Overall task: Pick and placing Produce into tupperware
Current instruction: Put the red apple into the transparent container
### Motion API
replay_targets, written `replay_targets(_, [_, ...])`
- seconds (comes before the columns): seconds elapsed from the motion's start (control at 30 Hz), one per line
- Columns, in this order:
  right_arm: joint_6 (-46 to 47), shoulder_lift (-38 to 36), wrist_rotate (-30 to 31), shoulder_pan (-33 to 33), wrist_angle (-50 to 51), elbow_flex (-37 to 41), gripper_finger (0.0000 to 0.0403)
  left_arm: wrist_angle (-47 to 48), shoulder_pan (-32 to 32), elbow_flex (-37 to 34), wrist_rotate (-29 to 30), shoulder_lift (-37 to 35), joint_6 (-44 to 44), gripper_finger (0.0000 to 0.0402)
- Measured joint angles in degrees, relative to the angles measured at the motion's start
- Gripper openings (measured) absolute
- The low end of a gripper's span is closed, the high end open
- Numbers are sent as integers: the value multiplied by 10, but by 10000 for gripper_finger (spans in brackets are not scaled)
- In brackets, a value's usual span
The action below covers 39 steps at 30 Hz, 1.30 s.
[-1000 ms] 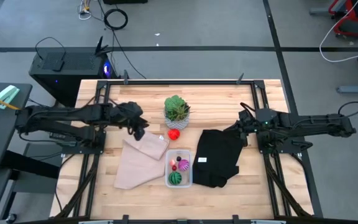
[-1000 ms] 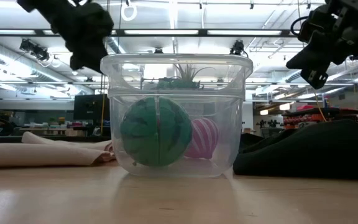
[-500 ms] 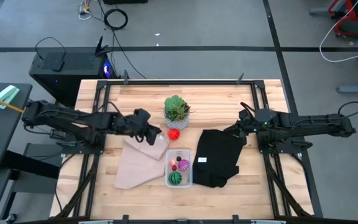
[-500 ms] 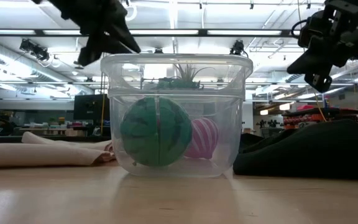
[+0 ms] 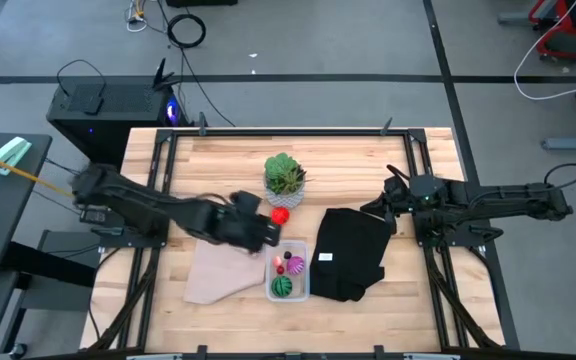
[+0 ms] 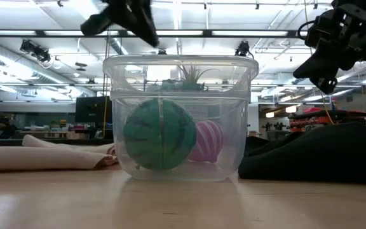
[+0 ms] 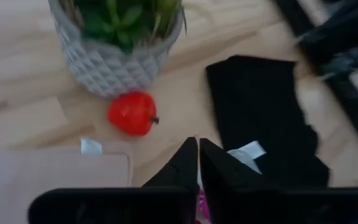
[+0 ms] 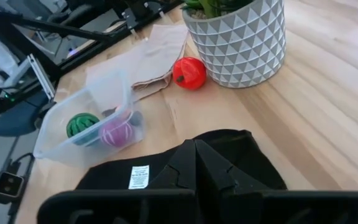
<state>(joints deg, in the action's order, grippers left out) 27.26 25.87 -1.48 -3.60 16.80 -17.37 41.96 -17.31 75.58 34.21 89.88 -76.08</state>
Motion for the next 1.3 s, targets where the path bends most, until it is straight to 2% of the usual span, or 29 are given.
replay_targets(0.23, [-30, 0, -1, 0, 0, 0, 2, 21, 24, 88, -20, 129, -32, 59])
replay_targets(0.37, [-30, 0, -7, 0, 0, 0, 4, 29, 42, 99, -36, 158, -30, 70])
replay_targets(0.5, [-30, 0, -7, 0, -1, -1, 4, 34, 58, 99, -85, 165, -17, 91])
replay_targets(0.83, [-28, 0, -7, 0, -1, -1, 6, 38, 71, 99, -108, 167, -12, 225])
replay_targets(0.97, [-17, 0, -7, 0, -1, -1, 5, 51, 76, 99, -112, 178, 15, 276])
replay_targets(1.13, [-13, 0, -7, 0, -2, -1, 7, 54, 98, 99, -151, 197, 22, 330])
replay_targets(1.3, [-13, 0, -7, 0, -2, -1, 6, 43, 115, 99, -154, 201, 24, 374])
